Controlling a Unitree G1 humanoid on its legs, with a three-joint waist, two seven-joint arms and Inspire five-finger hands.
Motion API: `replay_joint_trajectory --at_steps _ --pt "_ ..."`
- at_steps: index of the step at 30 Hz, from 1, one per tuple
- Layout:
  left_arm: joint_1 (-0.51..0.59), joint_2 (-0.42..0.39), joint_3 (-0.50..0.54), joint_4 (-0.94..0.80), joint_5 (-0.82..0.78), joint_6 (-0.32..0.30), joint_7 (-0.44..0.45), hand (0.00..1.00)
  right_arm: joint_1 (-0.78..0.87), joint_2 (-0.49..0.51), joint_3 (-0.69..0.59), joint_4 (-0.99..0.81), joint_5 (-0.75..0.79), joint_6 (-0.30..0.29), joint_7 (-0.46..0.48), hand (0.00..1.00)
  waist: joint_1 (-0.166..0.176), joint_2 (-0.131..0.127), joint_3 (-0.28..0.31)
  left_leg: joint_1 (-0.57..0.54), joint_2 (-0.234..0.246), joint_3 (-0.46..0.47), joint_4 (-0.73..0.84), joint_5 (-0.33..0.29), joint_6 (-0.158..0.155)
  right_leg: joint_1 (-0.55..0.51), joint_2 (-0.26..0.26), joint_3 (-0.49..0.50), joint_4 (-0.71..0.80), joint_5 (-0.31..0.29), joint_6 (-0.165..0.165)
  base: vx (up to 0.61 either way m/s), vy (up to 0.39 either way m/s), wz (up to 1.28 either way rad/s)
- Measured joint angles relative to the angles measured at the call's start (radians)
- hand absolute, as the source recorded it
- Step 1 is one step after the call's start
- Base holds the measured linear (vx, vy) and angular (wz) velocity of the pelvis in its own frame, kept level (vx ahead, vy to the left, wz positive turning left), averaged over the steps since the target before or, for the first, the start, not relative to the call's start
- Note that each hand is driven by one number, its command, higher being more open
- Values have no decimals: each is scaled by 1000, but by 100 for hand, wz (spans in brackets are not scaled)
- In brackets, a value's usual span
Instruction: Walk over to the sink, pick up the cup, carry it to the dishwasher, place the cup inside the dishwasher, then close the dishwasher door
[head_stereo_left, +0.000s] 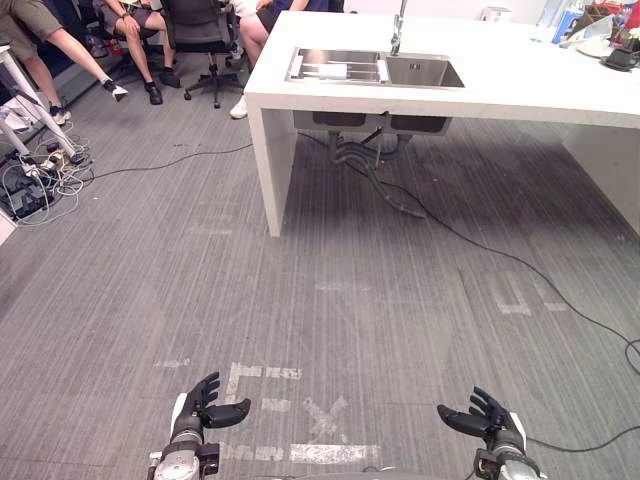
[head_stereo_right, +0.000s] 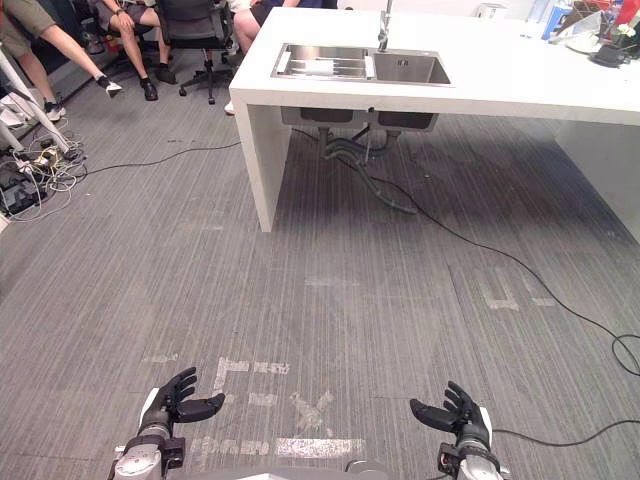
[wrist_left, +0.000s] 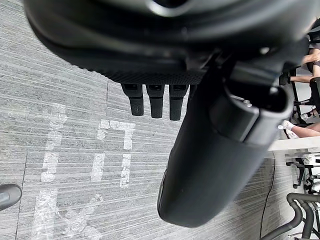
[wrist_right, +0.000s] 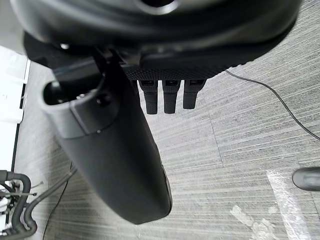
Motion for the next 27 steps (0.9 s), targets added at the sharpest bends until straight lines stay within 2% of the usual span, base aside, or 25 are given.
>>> replay_joint_trajectory --at_steps 15,23,24,27 --pt "9 -11 0 0 -2 0 0 90 -3 -2 -27 0 0 3 0 90 -16 -1 1 -2 -5 21 -32 22 11 -14 3 10 -23 22 -9 -29 -3 -3" --pt "7 -41 -3 -48 -7 4 0 90 -49 -1 -27 -5 2 10 -5 90 -17 3 37 -23 -8 45 -36 13 9 -52 0 24 -10 17 -8 6 0 -8" --pt "6 -44 -5 -61 -15 4 0 90 -64 -1 -27 -7 2 10 -6 90 -16 5 44 -43 -7 53 -4 -11 13 -80 -6 28 29 -6 -10 40 18 -16" --pt "13 -51 -26 -96 -25 4 2 90 -80 -4 -27 -34 2 10 -20 90 -14 -5 71 -79 -20 83 128 -117 38 -163 -64 29 250 -142 15 56 38 -12"
